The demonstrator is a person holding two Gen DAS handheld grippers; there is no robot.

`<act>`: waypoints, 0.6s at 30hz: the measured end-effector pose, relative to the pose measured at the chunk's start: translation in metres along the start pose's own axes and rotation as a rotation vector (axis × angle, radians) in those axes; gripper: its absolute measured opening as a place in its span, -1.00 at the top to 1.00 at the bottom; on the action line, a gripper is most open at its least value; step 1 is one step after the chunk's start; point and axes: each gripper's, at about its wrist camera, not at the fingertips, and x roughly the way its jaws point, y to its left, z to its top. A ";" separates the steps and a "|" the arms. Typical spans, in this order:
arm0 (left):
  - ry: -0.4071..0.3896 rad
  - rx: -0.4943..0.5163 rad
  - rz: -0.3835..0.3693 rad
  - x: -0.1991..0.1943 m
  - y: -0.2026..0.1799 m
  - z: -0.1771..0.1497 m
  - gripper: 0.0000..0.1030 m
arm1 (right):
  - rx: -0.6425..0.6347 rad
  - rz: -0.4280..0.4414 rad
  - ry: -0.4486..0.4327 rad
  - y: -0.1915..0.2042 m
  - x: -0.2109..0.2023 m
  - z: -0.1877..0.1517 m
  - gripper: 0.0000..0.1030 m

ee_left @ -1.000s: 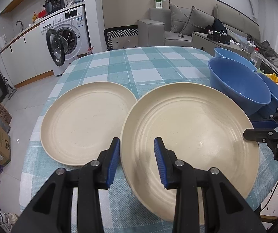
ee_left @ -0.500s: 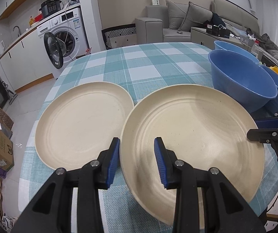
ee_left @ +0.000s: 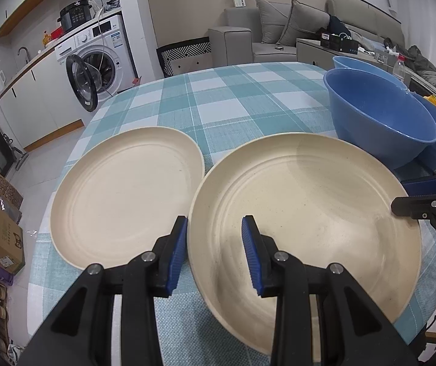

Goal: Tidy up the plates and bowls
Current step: 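Lower the cream plates flat onto the cloth and open both grippers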

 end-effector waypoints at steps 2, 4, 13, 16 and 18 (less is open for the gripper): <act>-0.004 0.009 0.006 0.000 -0.001 -0.001 0.34 | 0.001 -0.004 0.002 0.000 0.001 0.000 0.62; -0.006 0.014 0.007 0.000 -0.001 -0.001 0.33 | 0.007 0.001 0.004 -0.001 0.002 0.001 0.62; -0.026 -0.005 -0.044 -0.013 0.007 0.000 -0.05 | 0.009 0.067 -0.030 0.002 -0.014 0.004 0.07; -0.051 -0.007 -0.052 -0.023 0.010 0.003 -0.14 | -0.007 0.083 -0.043 0.008 -0.022 0.007 -0.04; -0.053 -0.023 -0.054 -0.027 0.014 0.004 -0.15 | -0.010 0.106 -0.063 0.011 -0.028 0.010 -0.36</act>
